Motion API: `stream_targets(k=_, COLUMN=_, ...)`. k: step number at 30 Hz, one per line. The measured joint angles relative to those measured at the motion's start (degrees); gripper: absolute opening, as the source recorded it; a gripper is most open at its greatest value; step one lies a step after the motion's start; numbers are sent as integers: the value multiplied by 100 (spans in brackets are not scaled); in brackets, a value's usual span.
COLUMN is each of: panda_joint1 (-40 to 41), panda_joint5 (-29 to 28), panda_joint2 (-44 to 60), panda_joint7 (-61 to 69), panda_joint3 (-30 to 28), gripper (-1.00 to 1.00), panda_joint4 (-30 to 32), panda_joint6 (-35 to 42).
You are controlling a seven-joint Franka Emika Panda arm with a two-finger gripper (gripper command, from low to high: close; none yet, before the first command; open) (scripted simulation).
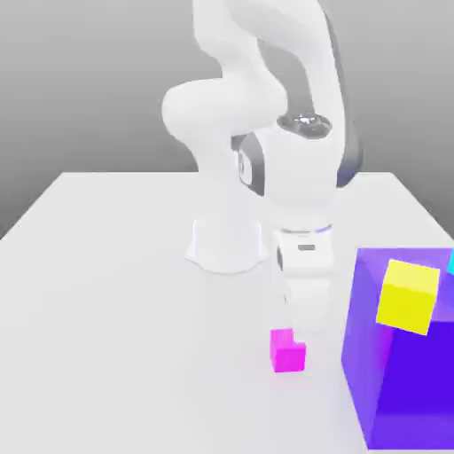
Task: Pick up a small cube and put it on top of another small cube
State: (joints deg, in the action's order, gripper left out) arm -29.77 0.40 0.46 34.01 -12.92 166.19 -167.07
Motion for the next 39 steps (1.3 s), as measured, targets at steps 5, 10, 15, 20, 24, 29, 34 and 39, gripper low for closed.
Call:
stream_targets(k=5, panda_joint1=314, panda_joint5=605, panda_joint2=677, panda_joint7=507, panda_joint3=443, gripper=0, panda_joint4=-128, panda_joint6=-541)
stream_targets(k=10, panda_joint1=883, panda_joint5=948, panda_joint2=1371, panda_joint7=745, panda_joint3=1109, gripper=0, panda_joint4=-235, panda_joint6=-1107)
stream_targets(k=15, panda_joint1=958, panda_joint5=966, panda_joint2=1468, panda_joint7=752, panda_joint3=1193, gripper=-100, panda_joint4=-245, panda_joint6=-1176)
stream_targets(k=20, panda_joint1=828, panda_joint5=900, panda_joint2=1265, panda_joint7=717, panda_joint3=1036, gripper=-100, panda_joint4=-223, panda_joint6=-1008)
stream_targets(k=24, panda_joint1=532, panda_joint5=523, panda_joint2=729, panda_joint7=451, panda_joint3=635, gripper=-100, panda_joint4=-136, panda_joint6=-576)
stream_targets(k=29, panda_joint1=480, panda_joint5=2, panda_joint2=55, panda_joint7=50, panda_joint3=447, gripper=-100, panda_joint4=13, panda_joint6=-35)
stream_targets(k=34, panda_joint1=384, panda_joint5=704, panda_joint2=-311, panda_joint7=42, panda_joint3=377, gripper=-100, panda_joint4=-510, panda_joint6=334)
stream_targets(k=39, panda_joint1=481, panda_joint5=997, panda_joint2=-220, panda_joint7=594, panda_joint3=274, gripper=-100, panda_joint4=-1518, panda_joint6=1075)
